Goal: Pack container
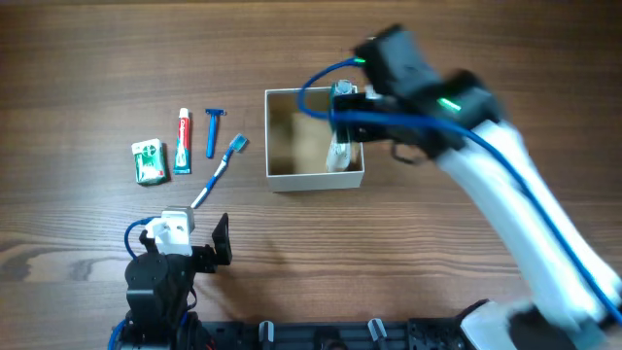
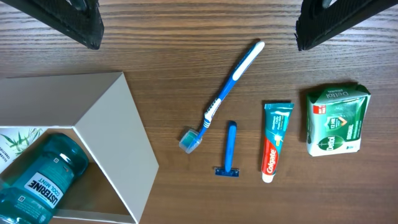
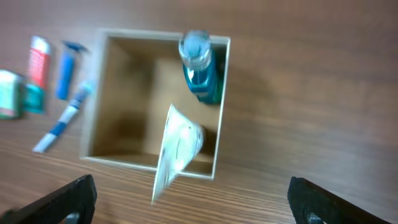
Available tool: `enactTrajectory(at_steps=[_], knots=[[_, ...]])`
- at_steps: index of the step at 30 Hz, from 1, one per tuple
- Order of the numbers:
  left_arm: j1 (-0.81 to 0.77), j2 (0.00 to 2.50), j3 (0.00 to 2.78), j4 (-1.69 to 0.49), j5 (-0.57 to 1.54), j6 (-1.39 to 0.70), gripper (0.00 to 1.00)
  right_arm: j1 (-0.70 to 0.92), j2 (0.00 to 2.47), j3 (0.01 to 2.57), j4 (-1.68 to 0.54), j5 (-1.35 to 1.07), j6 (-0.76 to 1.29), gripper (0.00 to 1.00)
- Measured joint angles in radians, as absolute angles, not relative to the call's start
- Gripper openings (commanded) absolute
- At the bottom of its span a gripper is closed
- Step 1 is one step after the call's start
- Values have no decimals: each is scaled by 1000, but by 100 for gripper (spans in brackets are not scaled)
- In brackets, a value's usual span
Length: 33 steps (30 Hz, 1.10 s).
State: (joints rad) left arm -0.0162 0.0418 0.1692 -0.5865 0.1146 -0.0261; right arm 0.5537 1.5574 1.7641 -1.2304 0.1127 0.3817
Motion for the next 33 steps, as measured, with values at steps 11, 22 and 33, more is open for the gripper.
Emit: enactTrajectory(at_steps=[11,22,33], knots=[[-16,42,169,-586,115,-26,100,261,1180,1774,-1306,114,446,100],[-16,42,166,-425,289,-35,100,-16,1282,1774,-1352,105,453,100],[-16,183,434,-472,265,-212,100,-54,1473,1773,-1379,58,453,100]])
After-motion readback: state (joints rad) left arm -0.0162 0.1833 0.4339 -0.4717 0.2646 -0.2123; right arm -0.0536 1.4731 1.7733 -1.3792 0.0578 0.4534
